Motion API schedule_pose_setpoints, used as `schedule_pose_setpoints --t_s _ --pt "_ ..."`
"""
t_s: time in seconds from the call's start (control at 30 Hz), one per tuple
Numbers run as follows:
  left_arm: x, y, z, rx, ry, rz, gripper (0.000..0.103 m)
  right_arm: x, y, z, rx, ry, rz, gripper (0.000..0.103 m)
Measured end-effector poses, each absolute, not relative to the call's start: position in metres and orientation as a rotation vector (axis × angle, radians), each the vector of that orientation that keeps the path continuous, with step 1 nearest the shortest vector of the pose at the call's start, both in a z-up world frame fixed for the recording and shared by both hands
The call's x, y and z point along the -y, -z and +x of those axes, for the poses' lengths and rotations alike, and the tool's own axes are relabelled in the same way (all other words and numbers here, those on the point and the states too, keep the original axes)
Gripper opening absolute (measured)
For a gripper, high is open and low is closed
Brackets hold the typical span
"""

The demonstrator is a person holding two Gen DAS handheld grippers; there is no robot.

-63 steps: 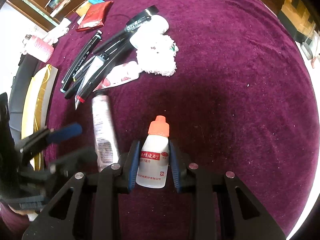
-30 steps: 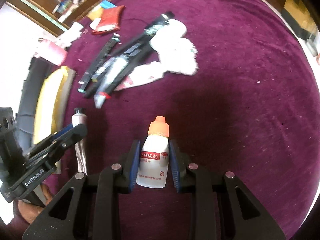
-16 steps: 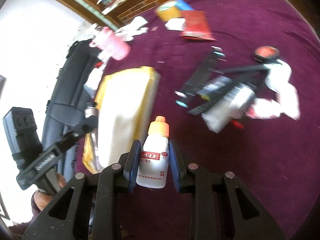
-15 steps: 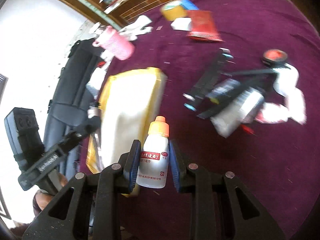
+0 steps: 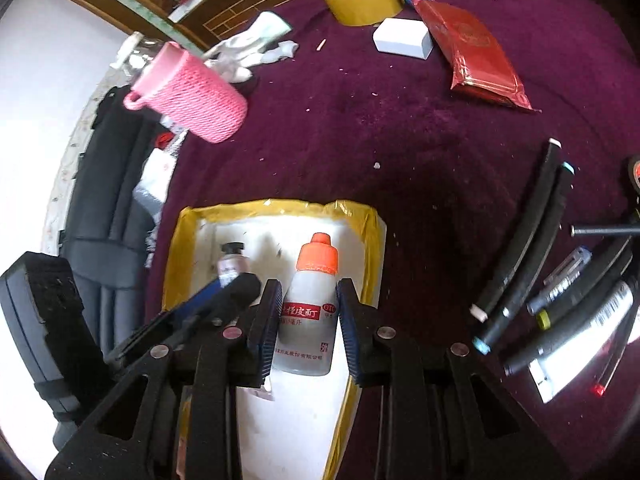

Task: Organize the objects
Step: 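Carry both items to the white tray and release them inside, then return both tools to the pile and grasp two black markers with the left gripper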

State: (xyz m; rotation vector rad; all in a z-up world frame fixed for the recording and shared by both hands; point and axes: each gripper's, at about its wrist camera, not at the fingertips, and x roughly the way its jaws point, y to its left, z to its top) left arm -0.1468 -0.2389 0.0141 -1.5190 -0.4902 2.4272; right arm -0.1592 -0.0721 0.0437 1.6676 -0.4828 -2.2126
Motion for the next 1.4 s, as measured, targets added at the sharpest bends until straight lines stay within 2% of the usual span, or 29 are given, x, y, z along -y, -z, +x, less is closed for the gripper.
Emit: schedule_pose_setpoints --t_s 0.2,0.3,0.43,0.63,0.77,0.9,0.93,0.97,1.0,1.03,1.1,1.17,1.3,1.4 --pt "0.240 0.000 -0.157 0.549 -2.410 -1.516 0.026 0.079 -0.035 -0.168 0.411 2.247 1.680 0.026" --pt "0.240 0.000 -0.161 0.551 -2.410 -1.515 0.031 0.080 -0.035 -0.171 0.380 2.257 1.683 0.027" --pt "0.245 -0.001 -0.162 0.590 -2.405 -1.522 0.043 0.075 -0.034 -0.175 0.406 2.244 1.685 0.027" --pt "0.249 -0.008 -0.159 0.575 -2.420 -1.532 0.045 0.076 -0.038 -0.174 0.380 2.245 1.689 0.027" --pt "0.251 -0.026 -0.150 0.528 -2.450 -1.507 0.045 0.065 -0.063 -0.163 0.334 2.320 1.632 0.027" --pt "0.246 -0.055 -0.135 0.505 -2.453 -1.420 0.048 0.029 -0.119 -0.126 0.138 2.659 1.423 0.027" --pt "0.242 -0.063 -0.131 0.502 -2.448 -1.392 0.053 0.018 -0.133 -0.111 0.060 2.777 1.339 0.031" --pt "0.236 -0.071 -0.126 0.497 -2.441 -1.364 0.055 0.003 -0.143 -0.094 -0.011 2.890 1.269 0.056" --pt "0.228 -0.077 -0.123 0.488 -2.427 -1.345 0.055 -0.009 -0.145 -0.086 -0.038 2.953 1.248 0.075" --pt "0.220 -0.080 -0.120 0.478 -2.408 -1.335 0.055 -0.024 -0.141 -0.079 -0.045 2.993 1.271 0.099" --pt "0.198 -0.085 -0.115 0.448 -2.346 -1.332 0.056 -0.064 -0.121 -0.073 0.034 2.984 1.476 0.099" --pt "0.175 -0.085 -0.108 0.402 -2.293 -1.337 0.056 -0.115 -0.091 -0.059 0.316 2.912 1.668 0.099" --pt "0.117 -0.076 -0.086 0.222 -2.221 -1.345 0.056 -0.169 -0.058 -0.031 0.549 2.857 1.783 0.099" --pt "0.077 -0.068 -0.072 0.100 -2.184 -1.339 0.055 -0.188 -0.044 -0.023 0.623 2.809 1.811 0.099"
